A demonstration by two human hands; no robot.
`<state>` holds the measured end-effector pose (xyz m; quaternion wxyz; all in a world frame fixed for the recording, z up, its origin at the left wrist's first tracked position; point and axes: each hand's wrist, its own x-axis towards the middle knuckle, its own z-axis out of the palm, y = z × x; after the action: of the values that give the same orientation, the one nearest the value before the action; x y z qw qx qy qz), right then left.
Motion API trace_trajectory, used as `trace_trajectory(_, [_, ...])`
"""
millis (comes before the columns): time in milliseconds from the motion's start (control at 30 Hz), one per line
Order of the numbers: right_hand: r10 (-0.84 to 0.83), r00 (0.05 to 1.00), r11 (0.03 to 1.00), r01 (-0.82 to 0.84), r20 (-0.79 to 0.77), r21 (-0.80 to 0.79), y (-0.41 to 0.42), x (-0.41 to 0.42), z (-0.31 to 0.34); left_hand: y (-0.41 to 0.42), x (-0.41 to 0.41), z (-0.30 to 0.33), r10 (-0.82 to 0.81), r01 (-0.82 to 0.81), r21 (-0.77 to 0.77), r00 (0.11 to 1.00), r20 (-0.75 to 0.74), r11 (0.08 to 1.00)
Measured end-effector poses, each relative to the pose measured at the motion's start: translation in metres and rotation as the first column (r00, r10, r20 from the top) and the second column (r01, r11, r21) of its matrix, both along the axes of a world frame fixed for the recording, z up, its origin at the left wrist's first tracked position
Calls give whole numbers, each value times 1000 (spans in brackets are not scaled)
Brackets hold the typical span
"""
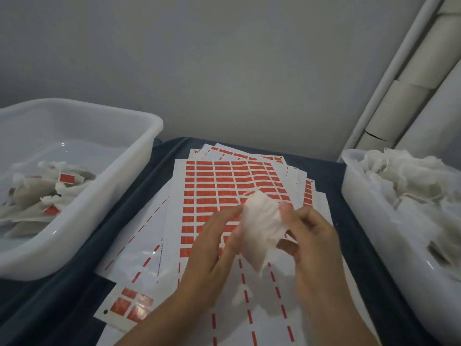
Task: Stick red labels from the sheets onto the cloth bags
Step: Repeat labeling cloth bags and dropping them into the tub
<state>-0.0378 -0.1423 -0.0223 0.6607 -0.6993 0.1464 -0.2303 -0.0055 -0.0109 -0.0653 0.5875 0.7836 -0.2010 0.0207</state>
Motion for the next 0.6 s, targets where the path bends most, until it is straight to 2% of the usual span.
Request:
trace_trajectory(100, [-43, 996, 999, 45, 79, -21, 11, 1, -13, -1, 0, 1, -76, 78, 110, 997, -21, 991])
trace_trajectory(167, [-68, 993, 995, 75, 98, -65, 16, -2, -20, -4, -5, 3, -166, 172, 119, 984, -58, 978])
trace_trajectory(267, [44, 995, 998, -39, 85, -57, 14, -7, -26, -6, -7, 2, -210, 213, 22, 973, -92, 977])
trace_trajectory(367, [240, 969, 968, -234, 60, -85, 16, -10, -23, -2, -2, 6, -173, 135, -184, 962, -210, 974])
trace_trajectory(433, [188, 977, 968, -169, 96, -185, 13, -10, -20, 1, 1, 7, -98, 13, -271, 948, -303, 963])
trace_trajectory(533, [-57, 982, 930, 117, 178, -348, -4, -6, -15, 3, 2, 6, -5, -85, -219, 925, -381, 972])
trace_trajectory(600, [-32, 995, 926, 65, 93, -373, -15, -3, -13, 2, 1, 5, -42, -55, -229, 917, -396, 972])
